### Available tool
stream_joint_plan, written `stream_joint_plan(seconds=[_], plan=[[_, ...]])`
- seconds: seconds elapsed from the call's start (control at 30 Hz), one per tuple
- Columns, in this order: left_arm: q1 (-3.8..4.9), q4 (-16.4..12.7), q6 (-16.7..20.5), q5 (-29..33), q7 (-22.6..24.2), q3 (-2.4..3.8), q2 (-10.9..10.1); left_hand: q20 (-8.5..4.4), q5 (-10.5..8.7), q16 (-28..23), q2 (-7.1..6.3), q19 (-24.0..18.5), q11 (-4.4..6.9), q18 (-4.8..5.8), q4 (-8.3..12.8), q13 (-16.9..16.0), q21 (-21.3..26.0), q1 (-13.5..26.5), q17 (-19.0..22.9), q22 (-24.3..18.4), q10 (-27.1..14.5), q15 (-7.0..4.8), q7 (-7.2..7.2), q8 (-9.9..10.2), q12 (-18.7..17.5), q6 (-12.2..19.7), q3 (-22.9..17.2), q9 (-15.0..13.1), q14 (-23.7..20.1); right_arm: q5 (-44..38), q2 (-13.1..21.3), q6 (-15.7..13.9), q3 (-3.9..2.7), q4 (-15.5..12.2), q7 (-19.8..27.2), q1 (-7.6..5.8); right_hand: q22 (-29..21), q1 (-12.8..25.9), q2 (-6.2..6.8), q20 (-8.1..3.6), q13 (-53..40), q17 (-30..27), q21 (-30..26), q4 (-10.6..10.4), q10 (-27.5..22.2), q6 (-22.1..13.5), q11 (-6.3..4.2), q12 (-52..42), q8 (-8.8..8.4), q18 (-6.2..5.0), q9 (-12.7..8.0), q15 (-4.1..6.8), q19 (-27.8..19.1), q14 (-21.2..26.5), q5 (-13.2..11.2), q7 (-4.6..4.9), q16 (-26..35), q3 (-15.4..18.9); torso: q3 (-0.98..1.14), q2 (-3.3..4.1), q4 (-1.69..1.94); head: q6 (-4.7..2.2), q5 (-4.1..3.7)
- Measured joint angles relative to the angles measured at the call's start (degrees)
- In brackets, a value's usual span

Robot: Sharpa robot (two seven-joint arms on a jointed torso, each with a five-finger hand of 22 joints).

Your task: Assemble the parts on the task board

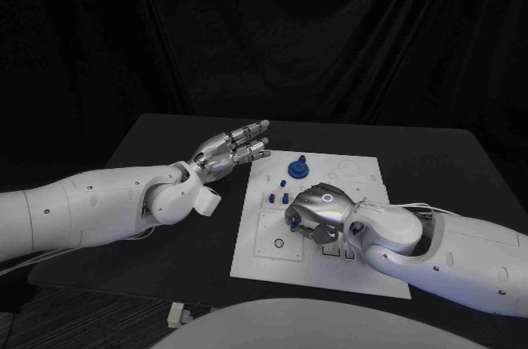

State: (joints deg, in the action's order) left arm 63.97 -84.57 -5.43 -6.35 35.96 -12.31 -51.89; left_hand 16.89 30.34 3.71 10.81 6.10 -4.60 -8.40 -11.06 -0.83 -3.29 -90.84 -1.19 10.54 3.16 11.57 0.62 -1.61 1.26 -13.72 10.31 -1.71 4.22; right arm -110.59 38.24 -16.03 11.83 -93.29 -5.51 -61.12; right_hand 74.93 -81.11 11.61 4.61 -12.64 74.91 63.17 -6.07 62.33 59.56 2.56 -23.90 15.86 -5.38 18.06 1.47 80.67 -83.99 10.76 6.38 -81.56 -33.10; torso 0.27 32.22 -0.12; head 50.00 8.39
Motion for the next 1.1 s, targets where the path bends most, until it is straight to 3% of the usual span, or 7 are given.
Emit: stream_joint_plan(seconds=[1.1], plan=[[-0.35, 0.17, -0.29, -0.03, -0.35, 0.0, 0.16, 0.0, 0.23, 0.0, 0.22, 0.0, 0.0, 0.0, 0.16, 0.0, 0.0, -0.22, 0.0, -0.06, 0.0, 0.0, 0.0, 0.0, 0.0, 0.0, -0.16, 0.0, 0.0, -0.03, 0.11, 1.56, -0.06, -0.02, -0.07, 0.31, -0.02, 0.0, 0.0, -0.2, 0.06, 0.0, -1.39, 0.16, 0.2, -0.13, 0.2, 0.45, -0.07, 0.0, 0.03, 0.0, -0.61, 0.0, 0.0, 0.09, 1.05, 0.16, 0.02, 0.0, 0.0, 0.0, 0.16]])
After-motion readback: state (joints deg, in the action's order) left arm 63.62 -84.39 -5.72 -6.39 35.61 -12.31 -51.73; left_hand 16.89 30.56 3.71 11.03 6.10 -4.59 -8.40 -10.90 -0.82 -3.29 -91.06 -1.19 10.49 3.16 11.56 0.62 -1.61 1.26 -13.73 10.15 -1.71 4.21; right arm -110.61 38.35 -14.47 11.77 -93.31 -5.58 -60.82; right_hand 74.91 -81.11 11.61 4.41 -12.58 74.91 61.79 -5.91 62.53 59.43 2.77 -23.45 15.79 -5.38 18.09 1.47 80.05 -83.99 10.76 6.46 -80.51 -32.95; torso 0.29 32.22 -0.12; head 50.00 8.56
